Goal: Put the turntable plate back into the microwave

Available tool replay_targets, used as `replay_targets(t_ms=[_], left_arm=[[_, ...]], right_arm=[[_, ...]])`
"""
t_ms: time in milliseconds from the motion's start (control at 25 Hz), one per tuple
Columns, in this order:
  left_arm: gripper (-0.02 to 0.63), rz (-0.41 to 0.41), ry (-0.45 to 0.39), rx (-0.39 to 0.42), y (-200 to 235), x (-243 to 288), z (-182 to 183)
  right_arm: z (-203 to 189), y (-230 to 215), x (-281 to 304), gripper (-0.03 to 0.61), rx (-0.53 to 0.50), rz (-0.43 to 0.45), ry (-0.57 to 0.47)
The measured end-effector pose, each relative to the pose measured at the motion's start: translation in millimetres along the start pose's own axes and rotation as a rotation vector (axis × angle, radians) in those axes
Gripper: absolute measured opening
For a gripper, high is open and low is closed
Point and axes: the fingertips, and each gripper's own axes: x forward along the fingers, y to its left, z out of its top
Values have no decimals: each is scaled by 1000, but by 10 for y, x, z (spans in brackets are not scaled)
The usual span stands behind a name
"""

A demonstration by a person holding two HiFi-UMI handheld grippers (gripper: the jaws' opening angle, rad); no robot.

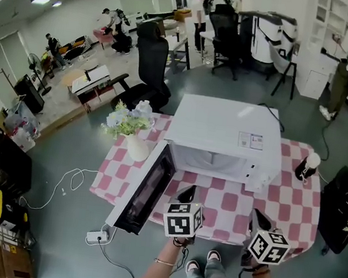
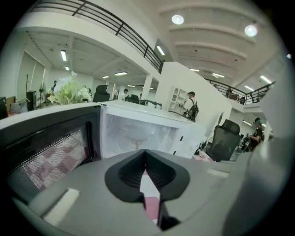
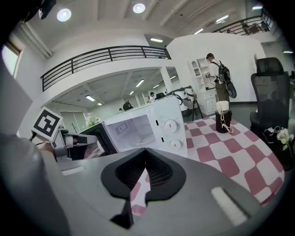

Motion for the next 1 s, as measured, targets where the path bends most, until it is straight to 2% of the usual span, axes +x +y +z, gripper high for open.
replay_targets(t_ms=[160, 280, 480, 1000], left_arm=[[-2, 5, -73, 15, 6, -268, 143], [-2, 24, -97, 25, 26, -391, 172], [-2, 51, -110, 34, 55, -463, 194], [-2, 99, -112, 0, 178, -410, 180]], right_arm=[[245, 81, -33, 11, -40, 17, -39], [449, 156, -12, 11, -84, 31, -66], [699, 267, 70, 11, -133, 49, -95], [833, 298, 155, 9, -207, 50, -115]])
